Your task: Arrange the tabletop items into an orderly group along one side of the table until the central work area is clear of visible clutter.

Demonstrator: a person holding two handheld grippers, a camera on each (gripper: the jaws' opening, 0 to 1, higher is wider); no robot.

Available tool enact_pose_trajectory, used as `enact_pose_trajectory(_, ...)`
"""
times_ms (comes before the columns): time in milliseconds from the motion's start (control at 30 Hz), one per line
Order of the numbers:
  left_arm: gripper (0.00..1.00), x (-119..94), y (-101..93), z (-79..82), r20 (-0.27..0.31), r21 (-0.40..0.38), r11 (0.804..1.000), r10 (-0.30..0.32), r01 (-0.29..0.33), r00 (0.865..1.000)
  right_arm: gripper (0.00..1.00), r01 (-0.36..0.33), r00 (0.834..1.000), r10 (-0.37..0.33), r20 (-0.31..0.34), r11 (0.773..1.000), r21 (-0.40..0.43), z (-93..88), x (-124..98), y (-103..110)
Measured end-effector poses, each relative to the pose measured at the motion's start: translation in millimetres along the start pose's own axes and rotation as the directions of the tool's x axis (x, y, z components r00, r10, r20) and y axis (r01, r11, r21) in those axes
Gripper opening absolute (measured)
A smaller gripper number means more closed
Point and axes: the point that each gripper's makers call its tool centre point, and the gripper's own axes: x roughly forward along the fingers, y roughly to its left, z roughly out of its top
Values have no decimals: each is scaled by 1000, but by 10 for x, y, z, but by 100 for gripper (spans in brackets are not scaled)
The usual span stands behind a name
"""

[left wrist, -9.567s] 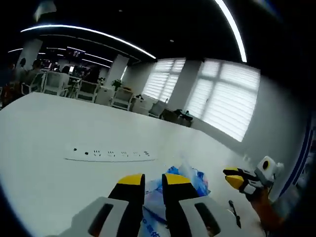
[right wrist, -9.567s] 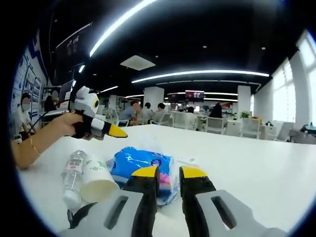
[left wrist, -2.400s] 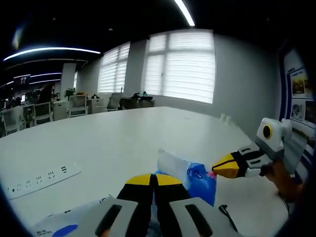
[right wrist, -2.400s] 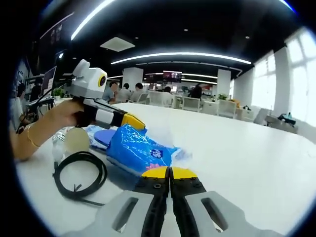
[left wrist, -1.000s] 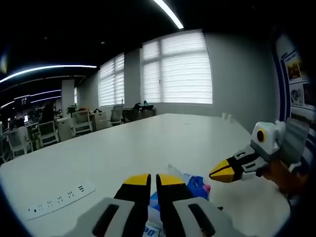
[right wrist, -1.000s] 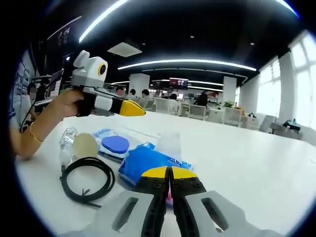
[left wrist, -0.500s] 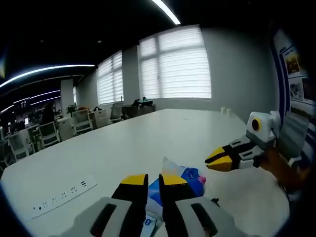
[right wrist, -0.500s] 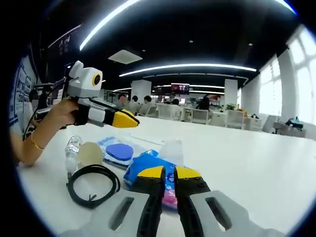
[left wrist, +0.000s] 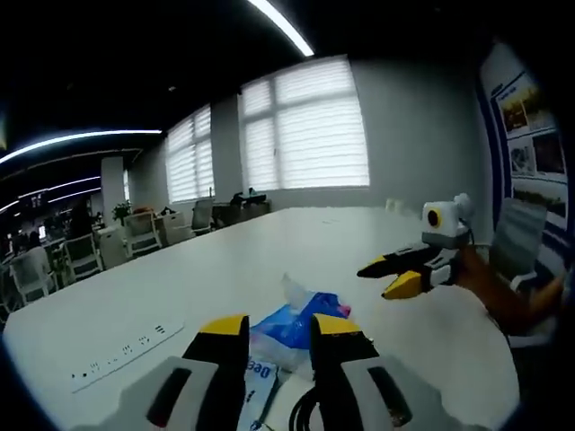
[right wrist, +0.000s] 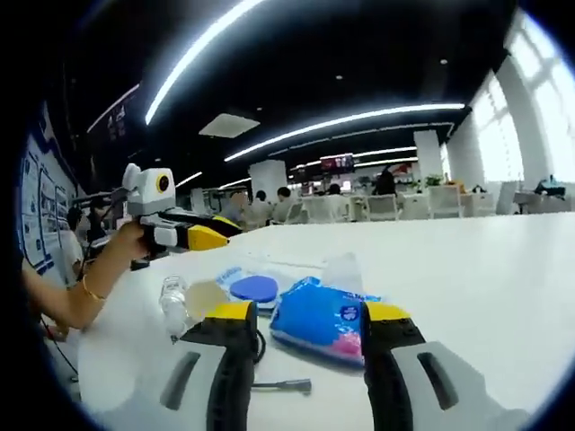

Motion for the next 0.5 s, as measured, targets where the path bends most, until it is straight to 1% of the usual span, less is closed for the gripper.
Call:
enact_pose_trajectory(67, 26, -78, 8, -37, -24, 29, 999, 15, -15, 1000, 49, 7, 1000, -7, -9, 1000, -20, -29, -20, 26)
enact_pose_trajectory(200, 28, -214, 2, -85, -46, 55, 998, 22, -19, 999, 50, 0, 1000, -1, -22, 999, -40, -56, -87, 135)
enact_pose_trajectory(267, 34, -261, -3, -109, -56, 92, 996, 21, -16, 998, 50, -2, 1000, 1, -18, 999, -44, -40, -119, 153)
enact_pose_trajectory(300, 40, -281, -42, -161, -81, 138, 990, -7, 18, 997, 50, -5, 1000, 5, -13, 999, -50, -27, -149, 178)
enact_pose_trajectory(333, 50, -299, -74, -226, -112, 158, 986, -28, 46, 993, 50, -14, 1000, 15, 6, 998, -58, 4, -190, 219)
enact_pose_trajectory(367, 56, -318, -106, -291, -144, 177, 982, -48, 74, 988, 50, -23, 999, 25, 24, 998, -66, 35, -231, 259)
enact_pose_trajectory(400, 60, -337, -96, -346, -172, 189, 979, -42, 75, 984, 50, -23, 999, 25, 26, 998, -64, 39, -278, 283)
enact_pose_trajectory(433, 60, -358, -101, -388, -193, 219, 972, -43, 86, 980, 51, -23, 999, 25, 30, 997, -69, 46, -317, 309)
enact_pose_trajectory(500, 58, -385, -98, -392, -191, 235, 969, -35, 81, 981, 51, -18, 999, 21, 38, 997, -79, 54, -387, 343)
